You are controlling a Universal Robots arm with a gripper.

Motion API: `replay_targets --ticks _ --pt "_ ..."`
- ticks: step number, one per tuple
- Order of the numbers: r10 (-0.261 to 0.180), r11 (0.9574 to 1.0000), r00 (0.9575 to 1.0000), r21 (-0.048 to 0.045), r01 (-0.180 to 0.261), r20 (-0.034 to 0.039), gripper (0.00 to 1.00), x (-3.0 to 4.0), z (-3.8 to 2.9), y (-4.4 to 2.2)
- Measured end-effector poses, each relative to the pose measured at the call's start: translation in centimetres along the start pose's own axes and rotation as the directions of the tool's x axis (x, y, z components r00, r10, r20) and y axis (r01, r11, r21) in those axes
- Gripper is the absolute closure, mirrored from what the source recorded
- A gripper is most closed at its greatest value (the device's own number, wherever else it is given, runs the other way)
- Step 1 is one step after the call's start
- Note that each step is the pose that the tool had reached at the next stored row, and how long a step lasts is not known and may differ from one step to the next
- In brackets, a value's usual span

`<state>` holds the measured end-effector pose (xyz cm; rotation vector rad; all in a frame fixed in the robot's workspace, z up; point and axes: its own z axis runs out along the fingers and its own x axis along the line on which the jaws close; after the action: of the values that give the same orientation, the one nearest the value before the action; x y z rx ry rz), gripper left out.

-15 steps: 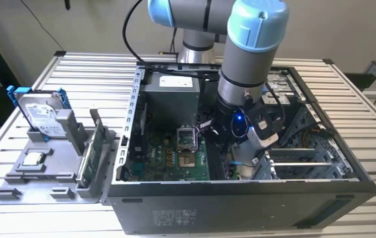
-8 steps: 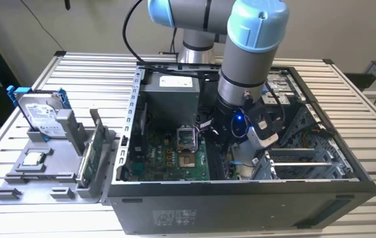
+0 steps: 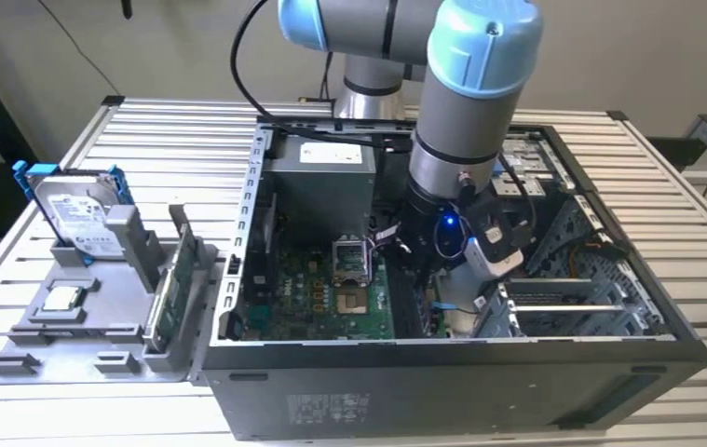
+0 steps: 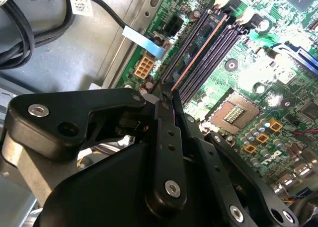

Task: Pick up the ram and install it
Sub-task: 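Insert the ram into the slot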

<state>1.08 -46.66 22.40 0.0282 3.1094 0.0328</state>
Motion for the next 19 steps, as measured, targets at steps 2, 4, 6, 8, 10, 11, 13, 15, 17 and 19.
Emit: replay_targets --ticks 2,4,6,8,10,11,13,15,17,19 --pt "0.000 1.0000 1.0000 0.0002 0.000 0.0000 0.86 0.03 -0.01 0.00" --pt "0.000 1.0000 1.0000 0.0004 0.000 -0.0002 0.86 0.04 -0.01 0.00" --pt "0.000 1.0000 1.0000 0.0005 0.000 -0.0002 0.86 0.05 0.10 -0.01" --pt "0.001 1.0000 1.0000 0.0005 -0.001 -0.0002 0.86 0.06 0.19 -0.01" --pt "0.001 1.0000 1.0000 0.0005 -0.001 -0.0002 0.86 0.06 0.26 -0.01" --pt "0.001 1.0000 1.0000 0.0006 -0.001 -0.0001 0.86 0.06 0.28 -0.01" --pt "0.002 1.0000 1.0000 0.0006 -0.002 -0.0001 0.86 0.06 0.33 -0.01" --pt "0.002 1.0000 1.0000 0.0006 -0.002 -0.0001 0.86 0.06 0.33 -0.01" --pt "0.002 1.0000 1.0000 0.0005 -0.002 -0.0001 0.86 0.06 0.34 -0.01" --pt "0.002 1.0000 1.0000 0.0005 -0.002 -0.0001 0.86 0.06 0.34 -0.01"
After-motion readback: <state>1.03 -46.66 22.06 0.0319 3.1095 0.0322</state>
